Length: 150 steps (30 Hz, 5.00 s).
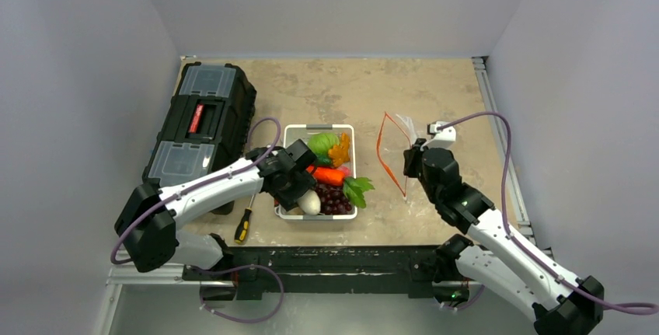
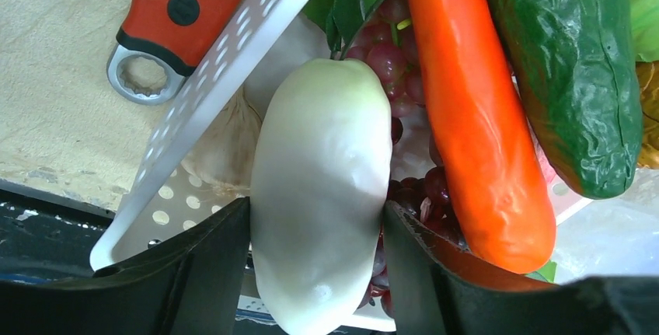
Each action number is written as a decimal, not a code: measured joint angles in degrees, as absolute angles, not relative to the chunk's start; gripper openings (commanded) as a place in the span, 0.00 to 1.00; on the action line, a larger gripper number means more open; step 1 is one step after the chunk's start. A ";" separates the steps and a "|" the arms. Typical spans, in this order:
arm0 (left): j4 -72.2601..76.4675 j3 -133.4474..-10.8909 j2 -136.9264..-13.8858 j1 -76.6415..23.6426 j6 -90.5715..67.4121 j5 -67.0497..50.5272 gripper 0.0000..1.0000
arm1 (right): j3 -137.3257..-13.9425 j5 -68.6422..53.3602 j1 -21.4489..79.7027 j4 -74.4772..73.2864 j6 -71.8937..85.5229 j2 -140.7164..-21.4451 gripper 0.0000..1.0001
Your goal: Place the food in the zip-top bag and seal the zipper
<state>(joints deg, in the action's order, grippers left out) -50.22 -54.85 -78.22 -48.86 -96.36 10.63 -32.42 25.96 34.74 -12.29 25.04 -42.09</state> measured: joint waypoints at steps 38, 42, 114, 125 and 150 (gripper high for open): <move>-6.28 -52.62 -64.99 -55.55 -52.18 -14.85 0.00 | -32.32 25.87 34.74 -11.97 25.06 -42.33 0.00; -5.19 -55.51 -71.72 -57.08 -53.19 -16.62 0.00 | -32.16 25.87 34.74 -11.97 25.06 -41.80 0.00; -16.45 -71.02 -85.38 -51.29 -56.88 -14.20 0.99 | -29.47 23.22 34.44 -9.65 24.86 -35.62 0.00; -28.27 -57.30 -65.23 -51.59 -45.19 -1.19 0.93 | -29.69 29.93 34.44 -12.67 27.03 -35.66 0.00; -30.41 -57.98 -88.86 -60.93 -42.52 12.75 0.95 | -29.54 30.48 34.44 -11.57 26.94 -35.59 0.00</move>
